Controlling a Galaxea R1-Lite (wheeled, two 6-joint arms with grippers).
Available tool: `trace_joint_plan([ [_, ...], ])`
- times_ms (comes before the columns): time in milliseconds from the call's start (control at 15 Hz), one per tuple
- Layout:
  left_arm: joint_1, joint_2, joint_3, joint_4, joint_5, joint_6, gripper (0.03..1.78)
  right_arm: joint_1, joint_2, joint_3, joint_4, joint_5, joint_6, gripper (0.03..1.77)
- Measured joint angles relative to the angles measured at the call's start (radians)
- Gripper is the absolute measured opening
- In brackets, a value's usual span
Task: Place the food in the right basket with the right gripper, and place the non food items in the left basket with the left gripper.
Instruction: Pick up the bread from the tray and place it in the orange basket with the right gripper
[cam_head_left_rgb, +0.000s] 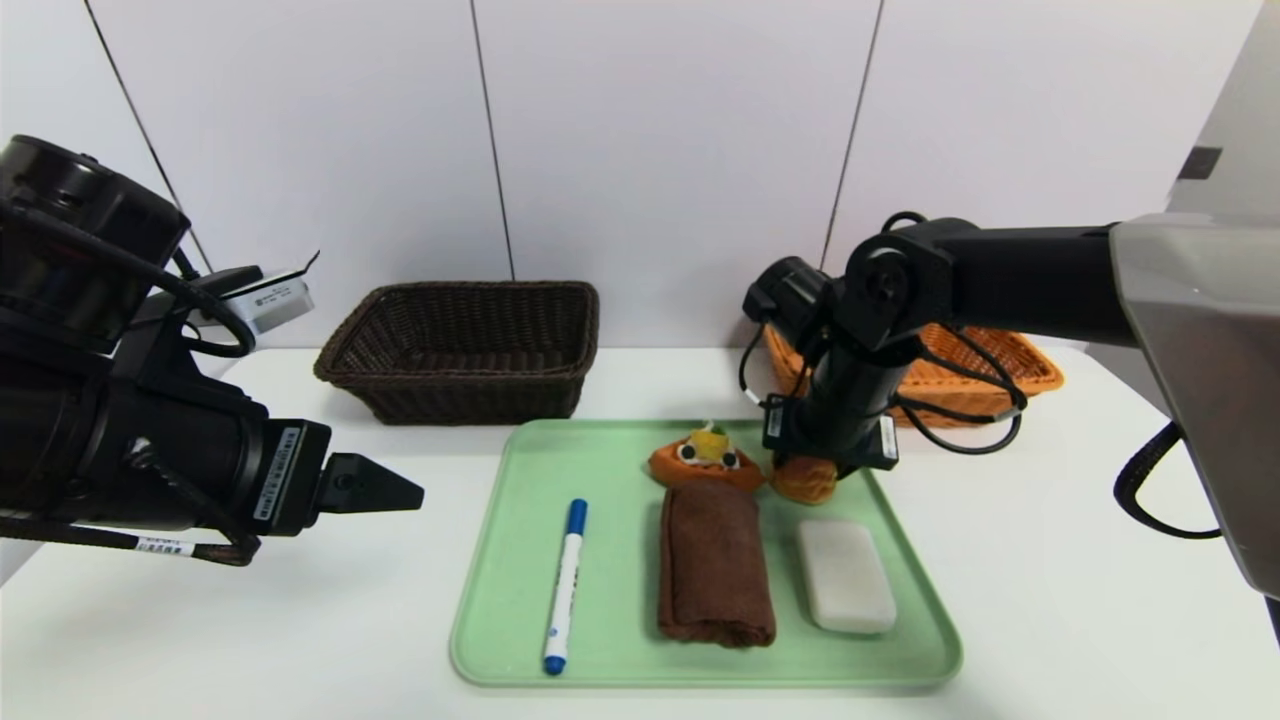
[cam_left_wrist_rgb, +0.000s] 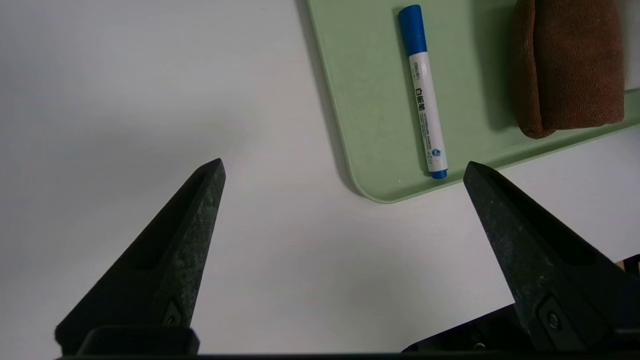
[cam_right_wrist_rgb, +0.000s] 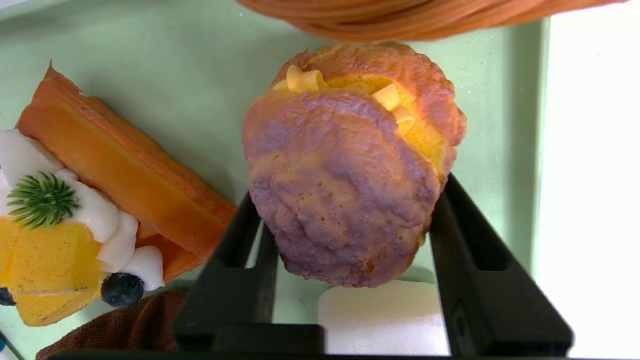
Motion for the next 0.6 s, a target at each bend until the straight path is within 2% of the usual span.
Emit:
trace_joint_plan([
  [67,0.0,-0.002,0.003,0.0,0.0,0.0,1.69,0.0,-0.003,0.0,0.002,0.0,0.0,0.78],
  [467,0.001,-0.018,0.011,0.0,0.0,-0.002,1.69,0.0,-0.074,0.0,0.039,0.004,0.005,0.78],
  [600,0.0,-0.021,0.011,0.001,0.0,-0.006,1.69,0.003,-0.1,0.001,0.067,0.019,0.017,0.78],
])
